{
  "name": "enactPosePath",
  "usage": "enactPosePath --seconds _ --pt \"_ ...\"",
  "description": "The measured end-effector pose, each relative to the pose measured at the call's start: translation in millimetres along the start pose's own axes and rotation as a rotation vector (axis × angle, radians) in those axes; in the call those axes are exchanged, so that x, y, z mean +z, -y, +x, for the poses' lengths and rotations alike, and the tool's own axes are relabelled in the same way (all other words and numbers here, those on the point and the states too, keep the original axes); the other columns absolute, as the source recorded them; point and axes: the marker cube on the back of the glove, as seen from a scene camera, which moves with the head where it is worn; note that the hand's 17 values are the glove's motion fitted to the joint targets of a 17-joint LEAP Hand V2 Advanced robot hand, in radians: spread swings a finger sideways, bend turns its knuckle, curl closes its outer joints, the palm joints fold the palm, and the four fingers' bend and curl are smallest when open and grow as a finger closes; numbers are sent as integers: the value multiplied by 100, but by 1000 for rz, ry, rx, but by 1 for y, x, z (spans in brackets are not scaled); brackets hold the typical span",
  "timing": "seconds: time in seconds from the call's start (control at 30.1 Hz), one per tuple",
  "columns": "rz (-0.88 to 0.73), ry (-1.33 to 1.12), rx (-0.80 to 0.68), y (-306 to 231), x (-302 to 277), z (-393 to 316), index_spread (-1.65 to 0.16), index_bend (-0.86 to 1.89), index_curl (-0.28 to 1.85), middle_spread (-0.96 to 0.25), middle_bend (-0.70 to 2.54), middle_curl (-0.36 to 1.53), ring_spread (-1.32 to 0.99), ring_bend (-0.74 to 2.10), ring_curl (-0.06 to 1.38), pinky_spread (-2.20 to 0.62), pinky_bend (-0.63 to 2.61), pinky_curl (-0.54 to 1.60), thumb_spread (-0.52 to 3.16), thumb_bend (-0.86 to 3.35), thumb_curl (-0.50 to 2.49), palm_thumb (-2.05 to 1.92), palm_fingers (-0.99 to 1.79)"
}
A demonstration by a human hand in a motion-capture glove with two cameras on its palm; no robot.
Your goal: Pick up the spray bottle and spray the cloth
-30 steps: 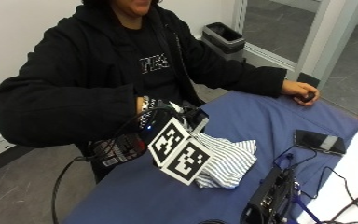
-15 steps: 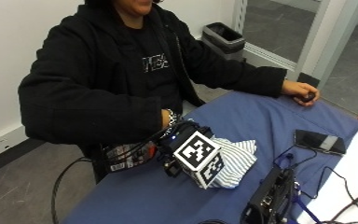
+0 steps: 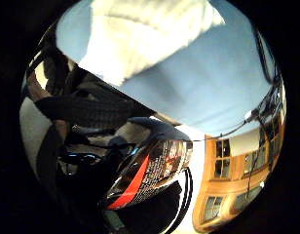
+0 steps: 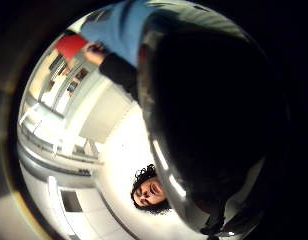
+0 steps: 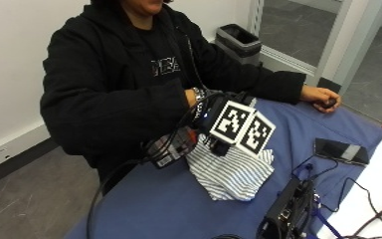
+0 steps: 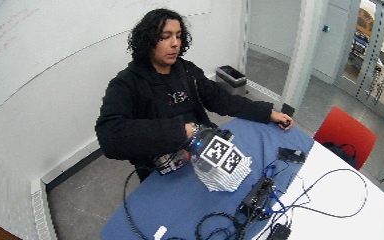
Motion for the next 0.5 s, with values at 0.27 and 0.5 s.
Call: enactPosePath --seconds 0.27,0.5 --pt "102 65 -434 20 1 -108 -25 15 54 -18 65 59 -19 76 51 -22 55 45 115 5 86 105 125" --pt "237 228 -800 62 20 -177 -24 15 54 -18 65 60 -19 76 51 -23 55 45 116 4 88 105 125"
